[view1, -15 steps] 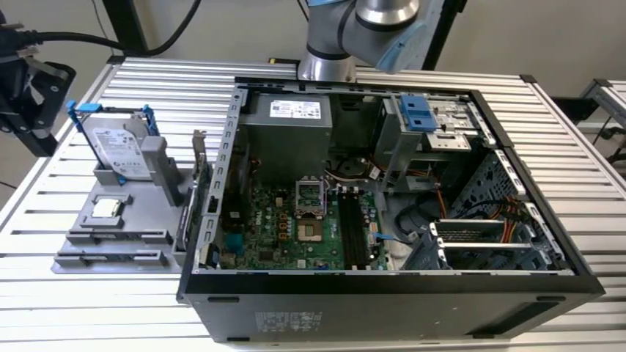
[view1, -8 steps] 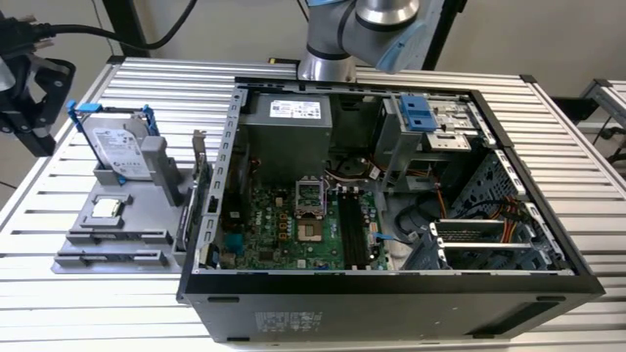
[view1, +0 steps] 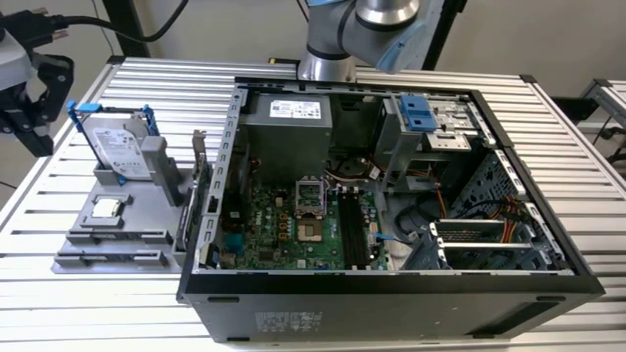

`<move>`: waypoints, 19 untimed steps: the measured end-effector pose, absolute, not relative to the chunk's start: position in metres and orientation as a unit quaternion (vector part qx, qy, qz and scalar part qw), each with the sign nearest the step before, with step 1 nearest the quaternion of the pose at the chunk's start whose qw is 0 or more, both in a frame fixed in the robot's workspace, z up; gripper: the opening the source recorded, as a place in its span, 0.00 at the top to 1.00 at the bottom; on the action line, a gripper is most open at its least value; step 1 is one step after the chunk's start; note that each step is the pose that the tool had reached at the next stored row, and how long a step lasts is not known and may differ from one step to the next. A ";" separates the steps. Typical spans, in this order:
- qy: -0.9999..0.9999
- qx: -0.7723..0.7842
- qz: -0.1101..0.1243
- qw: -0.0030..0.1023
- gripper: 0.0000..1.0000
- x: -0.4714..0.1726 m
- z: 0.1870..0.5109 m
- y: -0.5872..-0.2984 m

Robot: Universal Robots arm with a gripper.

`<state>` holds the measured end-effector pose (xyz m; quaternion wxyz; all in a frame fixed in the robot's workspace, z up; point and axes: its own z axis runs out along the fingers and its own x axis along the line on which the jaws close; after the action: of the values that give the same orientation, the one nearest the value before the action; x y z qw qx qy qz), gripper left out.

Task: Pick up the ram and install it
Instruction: 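Pick up the ram and move it above insertion slot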

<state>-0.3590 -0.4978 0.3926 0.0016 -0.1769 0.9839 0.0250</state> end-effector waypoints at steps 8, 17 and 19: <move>0.968 -0.248 0.025 0.000 1.00 -0.359 0.393 -0.498; 0.945 -0.326 0.025 -0.002 1.00 -0.359 0.393 -0.498; 0.939 -0.343 0.025 -0.003 1.00 -0.359 0.393 -0.498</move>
<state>-0.3590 -0.4978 0.3926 -0.0028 -0.3432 0.9389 0.0249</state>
